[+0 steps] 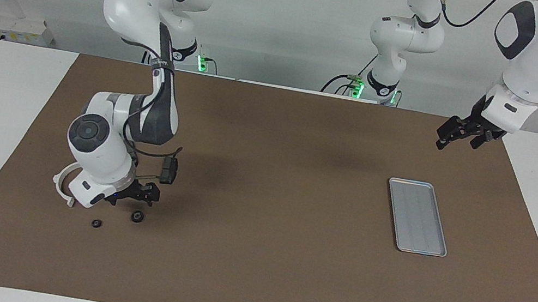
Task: Pick bearing gear from pile to tray
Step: 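Reach the right gripper down and grasp the nearer black bearing gear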
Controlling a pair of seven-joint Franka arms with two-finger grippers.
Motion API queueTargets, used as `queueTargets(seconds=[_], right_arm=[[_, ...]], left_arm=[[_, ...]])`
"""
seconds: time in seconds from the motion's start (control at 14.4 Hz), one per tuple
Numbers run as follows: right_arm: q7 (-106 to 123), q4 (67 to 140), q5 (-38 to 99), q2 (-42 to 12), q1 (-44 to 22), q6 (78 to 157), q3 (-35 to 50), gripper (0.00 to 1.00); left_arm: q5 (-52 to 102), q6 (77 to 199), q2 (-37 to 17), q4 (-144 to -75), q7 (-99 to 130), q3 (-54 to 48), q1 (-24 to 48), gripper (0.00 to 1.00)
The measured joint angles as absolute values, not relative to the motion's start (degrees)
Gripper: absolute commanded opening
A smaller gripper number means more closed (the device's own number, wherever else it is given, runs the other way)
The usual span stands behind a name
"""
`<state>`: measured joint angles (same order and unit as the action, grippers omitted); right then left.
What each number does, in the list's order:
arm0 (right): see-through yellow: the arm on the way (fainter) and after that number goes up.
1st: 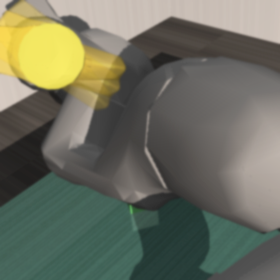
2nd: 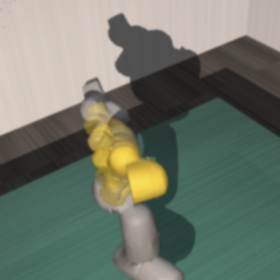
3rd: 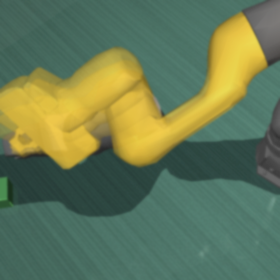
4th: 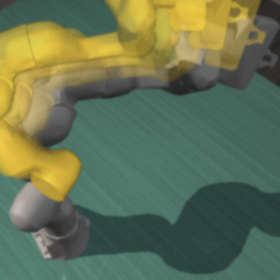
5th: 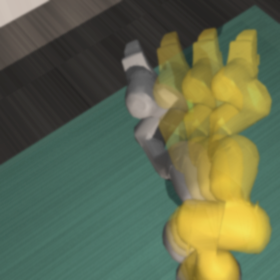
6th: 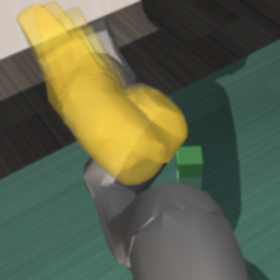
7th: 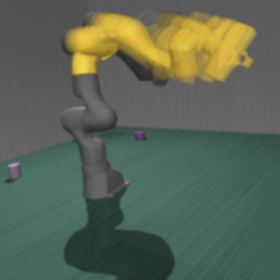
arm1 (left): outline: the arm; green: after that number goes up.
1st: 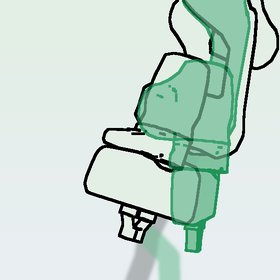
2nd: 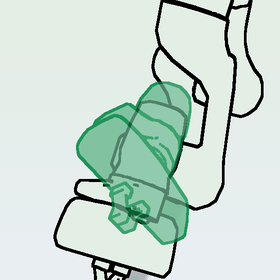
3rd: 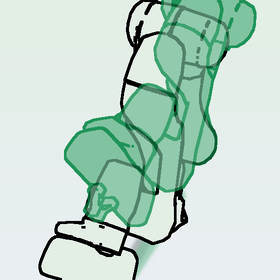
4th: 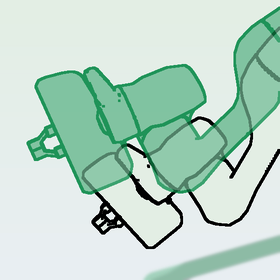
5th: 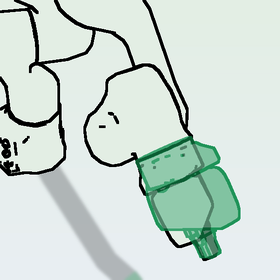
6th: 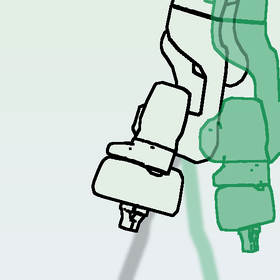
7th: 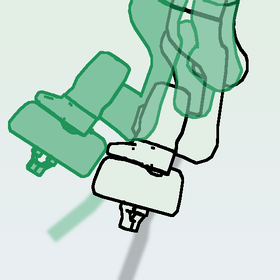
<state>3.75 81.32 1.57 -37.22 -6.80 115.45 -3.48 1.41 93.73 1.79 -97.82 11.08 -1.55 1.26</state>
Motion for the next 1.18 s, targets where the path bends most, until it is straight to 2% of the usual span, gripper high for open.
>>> queueTargets(seconds=[0.42, 0.63, 0.98, 1.18], right_arm=[[3.7, 80.7, 1.6, -40.1, -7.2, 118.6, -3.5, 0.92], [3.7, 80.3, 1.6, -40.2, -7.2, 118.6, -3.5, 0.85], [3.7, 80.3, 1.6, -40.5, -7.2, 118.6, -3.5, 0.83], [3.7, 80.3, 1.6, -40.9, -7.2, 118.6, -3.5, 0.73]], left_arm=[[1.4, 93.7, 1.8, -97.8, 11.1, -1.6, 1.3, 1.00], [1.4, 93.7, 1.8, -97.8, 11.1, -1.5, 1.3, 1.00], [1.4, 93.7, 1.8, -97.8, 11.1, -1.5, 1.3, 1.00], [1.4, 93.7, 1.8, -97.8, 11.1, -1.5, 1.3, 1.00]])
